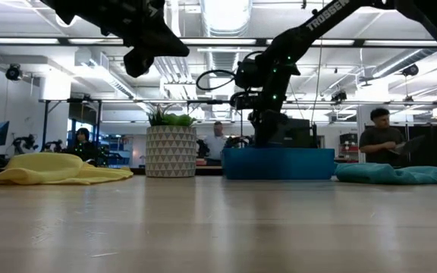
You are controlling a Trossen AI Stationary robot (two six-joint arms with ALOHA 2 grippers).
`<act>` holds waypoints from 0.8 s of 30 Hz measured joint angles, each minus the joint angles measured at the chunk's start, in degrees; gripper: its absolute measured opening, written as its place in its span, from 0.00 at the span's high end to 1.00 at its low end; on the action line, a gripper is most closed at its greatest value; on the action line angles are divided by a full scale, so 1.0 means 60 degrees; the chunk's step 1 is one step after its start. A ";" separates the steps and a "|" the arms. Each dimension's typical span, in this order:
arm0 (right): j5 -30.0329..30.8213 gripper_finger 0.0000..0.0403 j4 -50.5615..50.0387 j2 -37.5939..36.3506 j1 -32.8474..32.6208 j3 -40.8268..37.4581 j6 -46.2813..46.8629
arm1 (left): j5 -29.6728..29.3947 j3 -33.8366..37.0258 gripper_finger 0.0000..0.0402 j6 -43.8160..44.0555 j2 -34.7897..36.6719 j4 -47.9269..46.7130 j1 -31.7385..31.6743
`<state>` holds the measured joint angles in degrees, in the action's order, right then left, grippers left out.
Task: Fold microfiber towels
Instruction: Fold the dark blue microfiber towel into the dark blue bin
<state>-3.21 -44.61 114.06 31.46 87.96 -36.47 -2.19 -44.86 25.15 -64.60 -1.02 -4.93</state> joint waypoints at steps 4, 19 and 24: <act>-0.0428 0.98 -0.0013 -0.0095 -0.0040 -0.0007 0.0001 | 0.0000 0.0004 1.00 0.0000 0.0000 0.0003 0.0000; -0.1681 0.93 -0.0284 -0.0061 -0.0072 -0.0128 -0.0249 | 0.0000 0.0022 1.00 -0.0004 0.0000 0.0000 0.0000; -0.2011 0.79 -0.0996 -0.0296 -0.0057 -0.0046 -0.0253 | -0.0003 0.0022 1.00 0.0000 0.0000 0.0003 0.0000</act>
<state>-15.28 -50.58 112.29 31.12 87.69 -37.99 -2.21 -44.73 25.15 -64.60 -1.00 -4.93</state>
